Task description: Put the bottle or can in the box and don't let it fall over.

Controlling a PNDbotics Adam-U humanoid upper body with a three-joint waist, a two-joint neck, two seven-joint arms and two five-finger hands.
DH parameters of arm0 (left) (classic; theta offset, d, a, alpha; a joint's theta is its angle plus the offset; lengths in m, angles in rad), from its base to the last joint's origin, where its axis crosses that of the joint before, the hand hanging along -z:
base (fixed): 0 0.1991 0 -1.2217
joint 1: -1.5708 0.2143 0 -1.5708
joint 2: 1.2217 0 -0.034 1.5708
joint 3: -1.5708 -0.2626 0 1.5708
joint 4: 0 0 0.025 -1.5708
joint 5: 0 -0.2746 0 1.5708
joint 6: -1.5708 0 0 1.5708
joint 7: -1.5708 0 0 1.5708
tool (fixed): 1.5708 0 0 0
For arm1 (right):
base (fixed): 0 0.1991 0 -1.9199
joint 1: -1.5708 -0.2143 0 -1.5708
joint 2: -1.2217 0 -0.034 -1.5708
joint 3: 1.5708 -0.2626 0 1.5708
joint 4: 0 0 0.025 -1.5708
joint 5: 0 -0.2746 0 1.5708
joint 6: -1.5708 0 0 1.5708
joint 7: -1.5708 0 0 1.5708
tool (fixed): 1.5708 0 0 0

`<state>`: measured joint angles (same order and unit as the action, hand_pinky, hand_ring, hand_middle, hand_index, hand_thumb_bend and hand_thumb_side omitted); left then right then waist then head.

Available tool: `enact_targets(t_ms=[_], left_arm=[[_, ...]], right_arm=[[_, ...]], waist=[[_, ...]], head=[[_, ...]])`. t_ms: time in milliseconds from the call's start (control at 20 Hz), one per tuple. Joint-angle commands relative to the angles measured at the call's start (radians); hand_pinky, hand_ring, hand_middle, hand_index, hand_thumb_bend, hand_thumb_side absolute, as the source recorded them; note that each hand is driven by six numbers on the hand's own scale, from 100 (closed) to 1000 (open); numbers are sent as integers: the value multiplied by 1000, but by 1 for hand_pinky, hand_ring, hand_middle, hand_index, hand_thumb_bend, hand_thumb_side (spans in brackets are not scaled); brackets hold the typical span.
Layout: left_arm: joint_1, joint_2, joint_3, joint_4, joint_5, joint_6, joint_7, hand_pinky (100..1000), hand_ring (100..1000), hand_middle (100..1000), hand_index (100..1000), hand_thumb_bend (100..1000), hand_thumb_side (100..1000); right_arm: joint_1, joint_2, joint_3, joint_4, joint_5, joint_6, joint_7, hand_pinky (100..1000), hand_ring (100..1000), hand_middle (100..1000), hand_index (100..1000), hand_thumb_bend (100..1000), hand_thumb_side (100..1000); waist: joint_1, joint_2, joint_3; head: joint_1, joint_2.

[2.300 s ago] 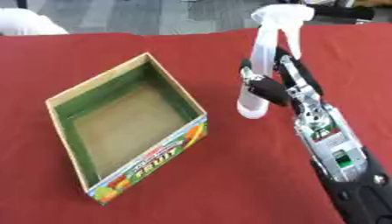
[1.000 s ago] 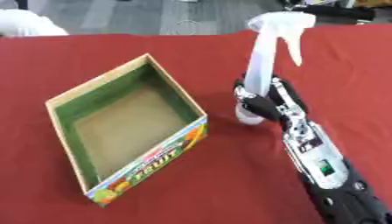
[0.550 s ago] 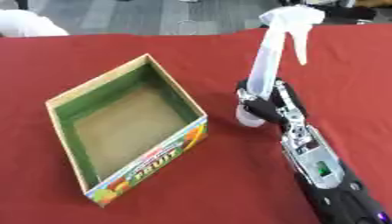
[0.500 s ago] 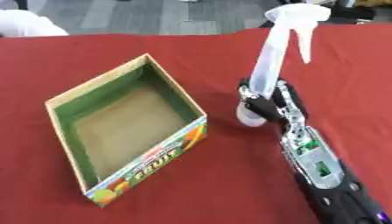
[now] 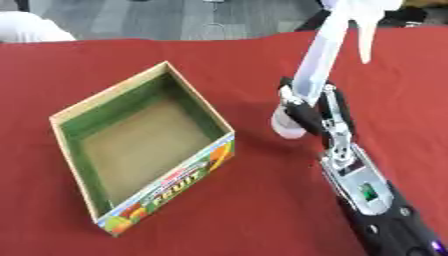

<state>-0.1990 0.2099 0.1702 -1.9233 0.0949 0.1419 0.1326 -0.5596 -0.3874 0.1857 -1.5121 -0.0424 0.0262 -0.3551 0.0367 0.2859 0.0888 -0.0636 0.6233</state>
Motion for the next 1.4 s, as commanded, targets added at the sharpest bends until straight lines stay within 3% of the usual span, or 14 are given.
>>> enact_targets(t_ms=[50,100,150,200,350,650,1000,1050,1100,1150,1400], left_arm=[[-8,12,7,-15,5,-1,-4,722,1000,966,735,206,866],[-8,13,7,-15,5,-1,-3,722,1000,966,735,206,865],[-8,13,7,-15,6,-2,-3,722,1000,966,735,205,871],[-8,14,8,-15,6,-1,-2,721,1000,966,735,207,864],[-5,14,8,-14,7,-1,-1,722,1000,967,735,206,866],[-2,15,12,-12,6,1,4,722,1000,968,735,206,870],[-5,13,16,-3,2,11,14,721,1000,968,734,209,884],[-7,13,15,0,2,12,14,721,1000,968,734,209,887],[-11,12,15,3,3,13,13,721,1000,969,734,210,889],[-15,10,14,7,3,14,13,721,1000,968,734,210,889],[-46,-3,4,23,5,15,2,721,1000,969,734,212,898]], right_arm=[[-32,-47,-3,-72,14,-2,-15,1000,611,100,112,100,454],[-40,-55,0,-90,11,2,-12,1000,612,100,112,100,454],[-47,-61,4,-106,7,5,-9,1000,614,100,112,100,525],[-58,-68,9,-124,2,8,-3,1000,615,100,112,100,447],[-105,-84,33,-190,-18,35,16,991,618,100,114,100,429],[-187,-73,96,-295,-63,119,53,983,608,100,116,100,443],[-191,-115,139,-436,-147,178,69,981,614,100,117,100,457],[-195,-112,143,-450,-159,187,70,980,616,100,117,100,464],[-201,-103,150,-459,-171,197,71,979,616,100,117,100,355],[-208,-93,155,-464,-181,206,71,979,616,100,117,100,470],[-230,-17,192,-434,-205,235,65,979,614,100,117,100,470]], waist=[[-2,-26,0],[-3,-28,0],[-3,-29,0],[-4,-31,1],[-6,-34,4],[-12,-32,19],[-30,-19,50],[-32,-17,55],[-33,-13,62],[-34,-9,68],[-35,15,100]], head=[[-2,4],[-2,4],[-2,5],[-3,6],[-9,10],[-23,17],[-50,12],[-56,11],[-63,8],[-69,5],[-100,-14]])
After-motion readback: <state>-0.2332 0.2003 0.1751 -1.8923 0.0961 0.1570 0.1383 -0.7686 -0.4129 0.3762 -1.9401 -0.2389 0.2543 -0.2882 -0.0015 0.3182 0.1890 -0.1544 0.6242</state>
